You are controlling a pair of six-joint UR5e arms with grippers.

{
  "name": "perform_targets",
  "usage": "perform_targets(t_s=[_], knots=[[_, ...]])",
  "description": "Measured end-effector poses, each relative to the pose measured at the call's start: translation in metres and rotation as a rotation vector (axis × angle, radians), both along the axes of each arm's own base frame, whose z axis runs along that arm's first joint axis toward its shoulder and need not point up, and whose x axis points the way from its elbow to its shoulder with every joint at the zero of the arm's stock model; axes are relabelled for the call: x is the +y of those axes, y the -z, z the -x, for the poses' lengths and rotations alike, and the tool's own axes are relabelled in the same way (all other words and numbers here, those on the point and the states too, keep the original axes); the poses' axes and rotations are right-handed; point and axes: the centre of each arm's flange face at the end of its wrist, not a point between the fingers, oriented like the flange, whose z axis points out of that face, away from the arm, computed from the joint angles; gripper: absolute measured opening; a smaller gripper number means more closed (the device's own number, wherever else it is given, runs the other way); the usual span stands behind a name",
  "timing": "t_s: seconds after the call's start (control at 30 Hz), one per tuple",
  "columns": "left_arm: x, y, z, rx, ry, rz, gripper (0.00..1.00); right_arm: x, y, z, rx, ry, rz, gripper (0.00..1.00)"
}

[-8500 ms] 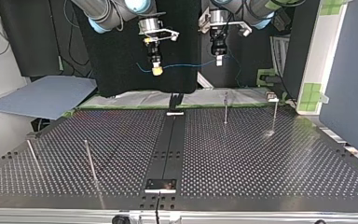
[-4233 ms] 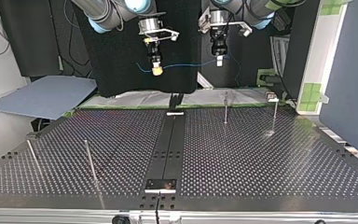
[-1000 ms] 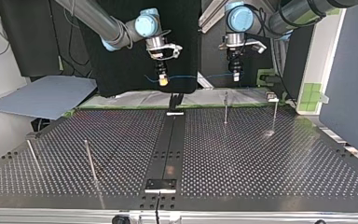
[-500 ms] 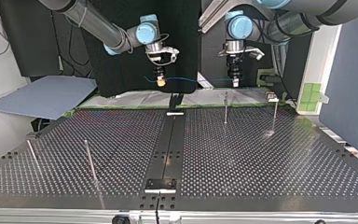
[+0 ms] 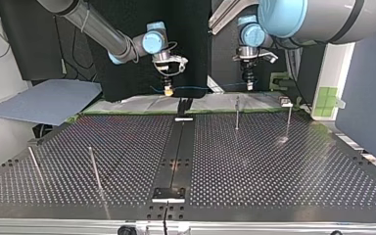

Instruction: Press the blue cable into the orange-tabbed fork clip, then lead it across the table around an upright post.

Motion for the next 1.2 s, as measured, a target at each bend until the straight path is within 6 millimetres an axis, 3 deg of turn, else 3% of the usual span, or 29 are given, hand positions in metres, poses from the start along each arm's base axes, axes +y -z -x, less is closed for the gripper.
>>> perform_targets(t_s=[0.43, 0.73, 1.2], knots=[[0.007, -0.003, -0.029, 0.000, 0.027, 0.028, 0.00, -0.008, -0.006, -0.008, -0.017, -0.038, 0.014, 0.00], [0.017, -0.002, -0.037, 0.017, 0.022, 0.058, 0.00, -0.018, -0.005, 0.001, -0.021, -0.019, 0.015, 0.00], [0.016, 0.002, -0.050, 0.019, 0.064, 0.078, 0.00, -0.028, 0.006, 0.005, -0.030, -0.029, 0.000, 0.00]])
